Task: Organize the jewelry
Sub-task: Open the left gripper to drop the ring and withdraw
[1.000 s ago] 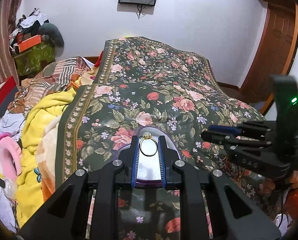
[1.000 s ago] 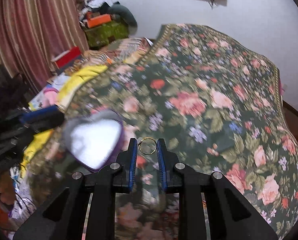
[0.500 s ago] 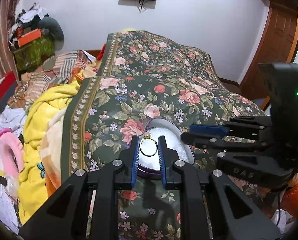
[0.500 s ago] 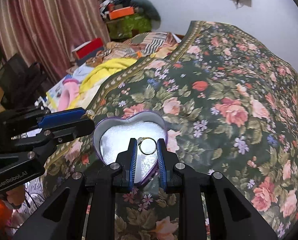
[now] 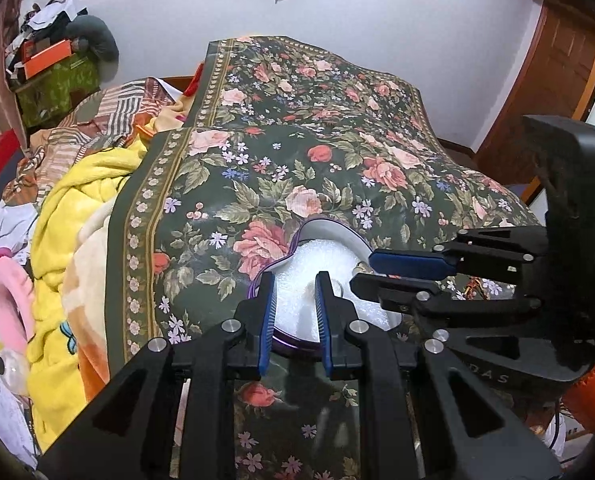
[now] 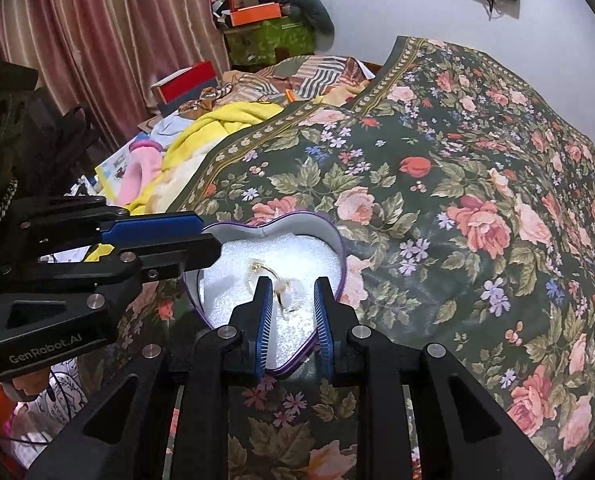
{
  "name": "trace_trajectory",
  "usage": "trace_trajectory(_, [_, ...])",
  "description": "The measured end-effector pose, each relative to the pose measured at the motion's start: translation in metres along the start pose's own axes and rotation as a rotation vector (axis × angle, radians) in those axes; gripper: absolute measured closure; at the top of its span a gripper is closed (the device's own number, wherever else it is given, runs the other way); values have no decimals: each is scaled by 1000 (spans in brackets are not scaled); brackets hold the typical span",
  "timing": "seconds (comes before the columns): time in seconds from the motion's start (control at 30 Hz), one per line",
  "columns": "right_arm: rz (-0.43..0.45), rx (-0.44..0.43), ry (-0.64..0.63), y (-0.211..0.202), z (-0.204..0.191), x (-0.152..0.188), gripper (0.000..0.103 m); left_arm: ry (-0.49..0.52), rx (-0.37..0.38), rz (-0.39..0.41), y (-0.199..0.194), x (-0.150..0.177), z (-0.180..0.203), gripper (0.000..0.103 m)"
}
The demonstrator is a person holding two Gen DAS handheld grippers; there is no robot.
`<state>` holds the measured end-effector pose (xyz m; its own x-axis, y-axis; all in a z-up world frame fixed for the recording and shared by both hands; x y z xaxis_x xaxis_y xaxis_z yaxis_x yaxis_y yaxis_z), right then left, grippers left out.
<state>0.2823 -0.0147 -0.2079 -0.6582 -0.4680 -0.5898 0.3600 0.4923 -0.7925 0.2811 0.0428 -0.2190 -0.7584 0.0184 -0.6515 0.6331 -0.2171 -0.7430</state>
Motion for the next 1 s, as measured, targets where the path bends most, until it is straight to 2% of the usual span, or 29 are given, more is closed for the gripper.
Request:
trace_trajectory(0.27, [65,2,78,-32,18,-11,81,38,-43,48,-24,-12,7,86])
trace_trajectory(0.53, [179,131,143,-98,59,-11,79,84,-51,102,-49,-26,35,85])
trace_trajectory(0.67, [206,190,174,-127,82,2,68,103,-35,108,-53,-27,56,81])
trace_trajectory(0.87, [187,257,219,-148,112,38,67,138,10,71,-44,-17,94,78])
trace_trajectory(1.0, [159,263,257,-153,124,63,67,170,42,23,-28,-5,120,78])
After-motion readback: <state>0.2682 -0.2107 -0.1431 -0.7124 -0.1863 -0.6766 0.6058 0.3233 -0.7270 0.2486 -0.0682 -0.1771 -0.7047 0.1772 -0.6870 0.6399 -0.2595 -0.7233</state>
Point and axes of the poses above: each gripper's, at about its wrist camera, not at the fingertips, and y roughly the way its jaws point, z to its right, x to its underside, the point moved 10 cm from there along y, roughly the way its jaws point, and after that the axes turned 3 degrees about y, right-handed, at the moved point
